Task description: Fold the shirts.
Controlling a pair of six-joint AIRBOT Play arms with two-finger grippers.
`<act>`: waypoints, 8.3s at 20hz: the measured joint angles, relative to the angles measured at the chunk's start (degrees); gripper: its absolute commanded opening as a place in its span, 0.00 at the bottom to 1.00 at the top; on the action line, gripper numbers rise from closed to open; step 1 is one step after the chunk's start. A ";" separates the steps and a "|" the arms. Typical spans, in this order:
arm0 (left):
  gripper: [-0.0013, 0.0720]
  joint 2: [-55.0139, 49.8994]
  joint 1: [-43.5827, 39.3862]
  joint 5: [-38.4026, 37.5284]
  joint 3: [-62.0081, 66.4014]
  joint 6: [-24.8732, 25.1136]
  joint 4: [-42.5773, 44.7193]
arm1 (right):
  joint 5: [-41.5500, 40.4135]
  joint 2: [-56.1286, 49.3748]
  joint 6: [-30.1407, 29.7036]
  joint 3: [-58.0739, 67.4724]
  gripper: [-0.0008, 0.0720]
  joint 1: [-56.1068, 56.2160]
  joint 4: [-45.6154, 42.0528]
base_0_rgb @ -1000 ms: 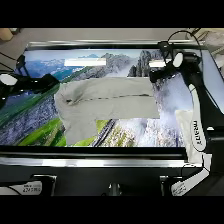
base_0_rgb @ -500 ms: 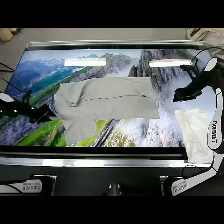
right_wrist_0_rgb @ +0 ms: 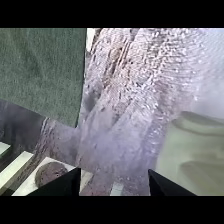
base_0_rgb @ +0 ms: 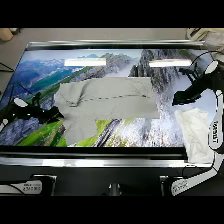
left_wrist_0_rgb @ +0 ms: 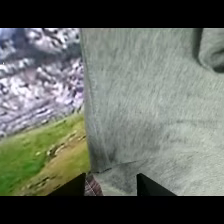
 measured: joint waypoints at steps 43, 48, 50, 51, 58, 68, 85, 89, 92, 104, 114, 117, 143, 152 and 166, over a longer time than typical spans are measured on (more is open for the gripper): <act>0.05 41.40 -0.96 8.41 47.91 0.74 -1.07 | -26.01 43.85 -10.69 13.64 0.03 -0.17 11.02; 0.05 48.89 -0.96 9.46 52.30 0.20 -0.15 | -27.36 55.12 -10.43 15.61 0.03 -0.20 2.80; 0.05 49.62 -0.96 7.91 52.78 -1.33 1.49 | -27.15 56.43 -10.23 15.87 0.03 -0.20 1.14; 0.05 49.59 -0.96 6.86 52.96 -2.36 2.49 | -26.88 56.70 -10.14 15.93 0.03 -0.20 0.61; 0.05 41.62 -1.09 -1.27 52.61 -4.92 6.36 | -17.22 48.35 -8.13 16.02 0.03 -0.17 -4.28; 0.05 12.98 -7.76 -0.98 27.15 -1.20 8.22 | -4.74 8.85 -8.70 10.45 0.03 6.86 -7.65; 0.05 -10.43 -9.33 15.76 33.11 0.11 7.76 | -34.45 -6.25 2.01 9.64 0.03 9.64 -9.44; 0.05 -9.49 -9.01 2.93 33.05 1.84 11.41 | -22.29 -6.19 -0.66 9.62 0.03 9.64 -9.62; 0.05 -9.27 -8.94 -6.08 30.75 1.38 14.16 | -14.73 -8.15 -1.64 9.53 0.03 9.73 -9.60; 0.66 -9.16 -8.24 -15.34 25.97 -2.32 15.54 | 1.77 -11.85 -2.58 9.53 0.63 9.57 -7.28; 0.66 10.93 0.63 -23.65 1.77 1.27 12.00 | 5.14 1.31 -3.58 -2.25 0.59 1.64 -5.92; 0.66 19.28 0.94 -18.99 -14.25 2.25 8.81 | 3.48 4.42 -4.00 -8.44 0.59 1.31 -4.72; 0.05 26.45 -6.78 -0.31 -29.81 1.79 1.68 | -10.12 20.17 -6.34 -46.77 0.69 1.01 -0.15; 0.05 26.67 -6.75 -0.87 -29.42 3.56 1.29 | -12.92 17.46 -4.44 -48.96 0.48 0.94 4.94; 0.05 28.15 -6.56 -2.12 -20.96 4.81 1.27 | -14.27 19.34 -6.01 -42.51 0.03 1.03 5.75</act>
